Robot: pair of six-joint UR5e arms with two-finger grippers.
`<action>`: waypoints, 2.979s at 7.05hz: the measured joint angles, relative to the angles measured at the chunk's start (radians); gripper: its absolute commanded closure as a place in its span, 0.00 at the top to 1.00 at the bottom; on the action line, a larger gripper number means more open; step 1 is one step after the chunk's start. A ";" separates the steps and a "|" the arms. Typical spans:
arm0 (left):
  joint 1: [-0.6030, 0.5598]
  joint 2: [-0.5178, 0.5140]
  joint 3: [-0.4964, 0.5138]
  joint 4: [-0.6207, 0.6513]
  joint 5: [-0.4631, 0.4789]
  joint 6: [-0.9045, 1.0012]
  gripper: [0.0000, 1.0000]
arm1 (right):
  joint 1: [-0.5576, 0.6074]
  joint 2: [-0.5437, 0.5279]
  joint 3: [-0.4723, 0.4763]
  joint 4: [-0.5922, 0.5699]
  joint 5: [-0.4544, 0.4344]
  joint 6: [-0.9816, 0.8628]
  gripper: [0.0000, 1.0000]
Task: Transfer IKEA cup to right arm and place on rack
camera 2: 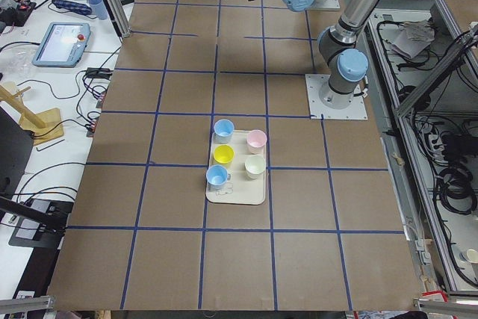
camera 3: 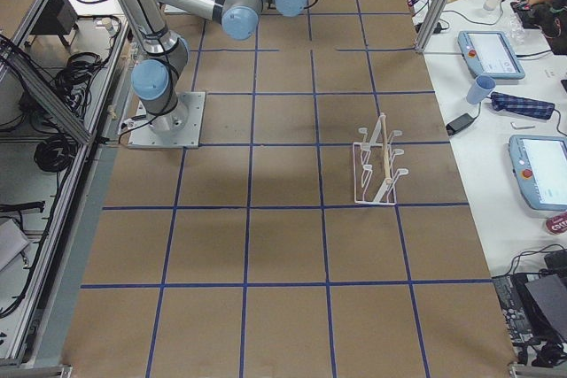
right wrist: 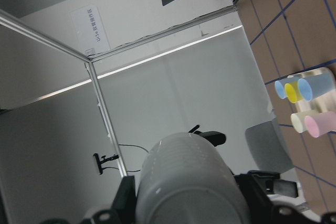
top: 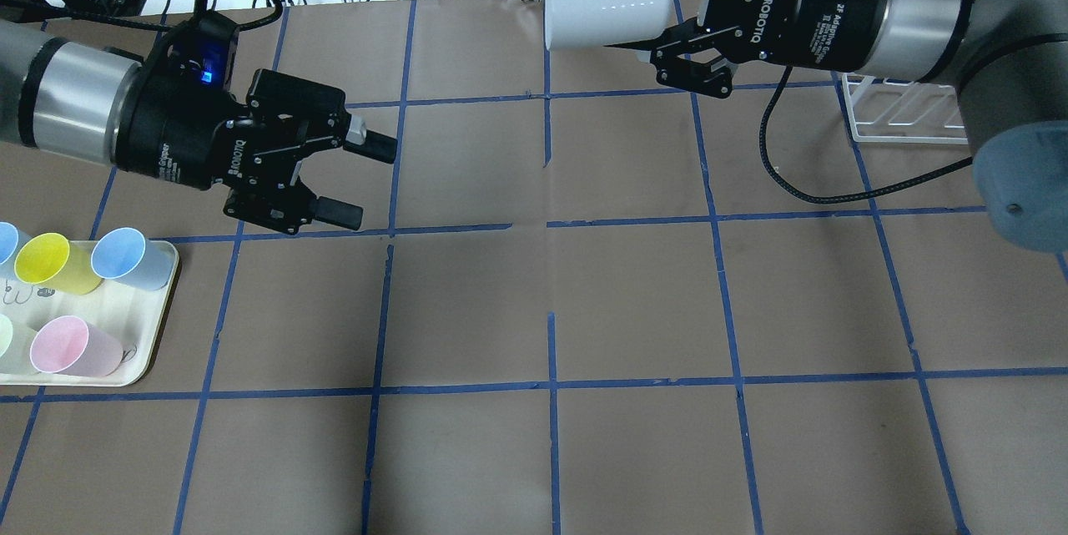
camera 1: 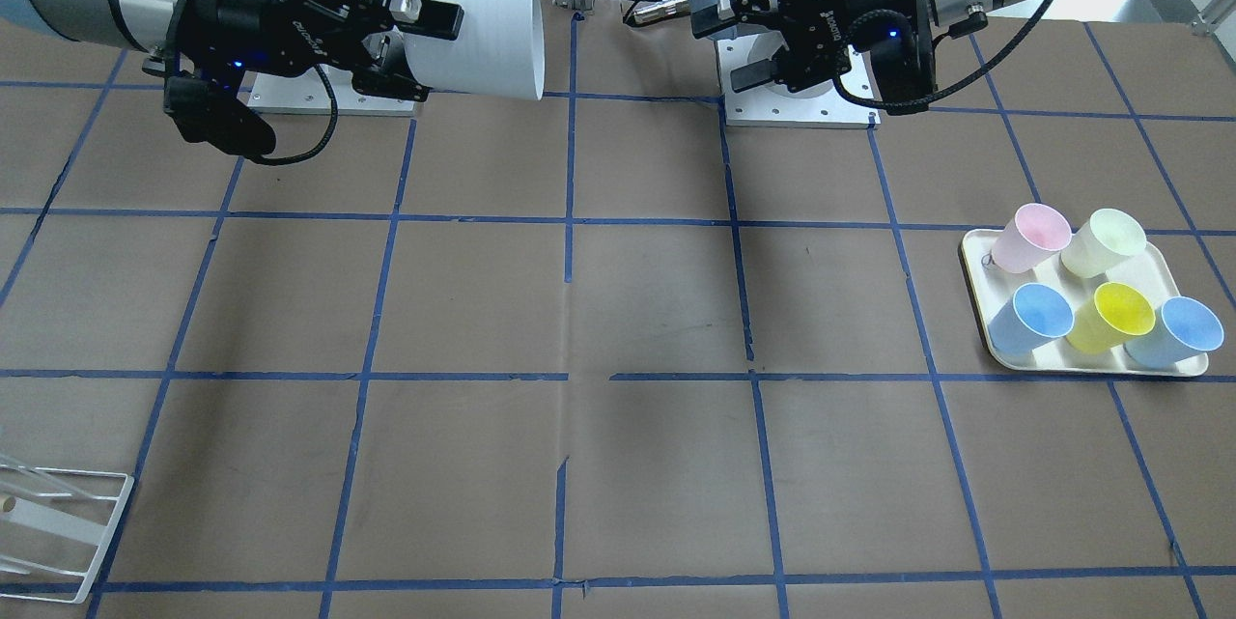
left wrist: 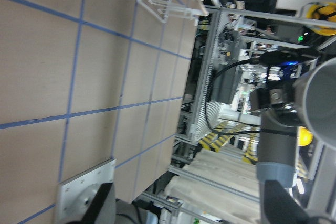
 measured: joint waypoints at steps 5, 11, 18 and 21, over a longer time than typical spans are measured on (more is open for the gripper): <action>-0.194 -0.033 0.004 0.491 0.633 -0.320 1.00 | -0.015 0.003 -0.264 0.133 -0.909 -0.037 0.62; -0.308 -0.096 0.057 0.652 0.810 -0.497 1.00 | -0.067 0.102 -0.269 -0.121 -1.474 -0.665 0.59; -0.301 -0.122 0.130 0.544 0.825 -0.330 1.00 | -0.204 0.384 -0.378 -0.378 -1.465 -0.867 0.59; -0.301 -0.120 0.129 0.540 0.826 -0.305 1.00 | -0.205 0.436 -0.395 -0.413 -1.465 -0.869 0.60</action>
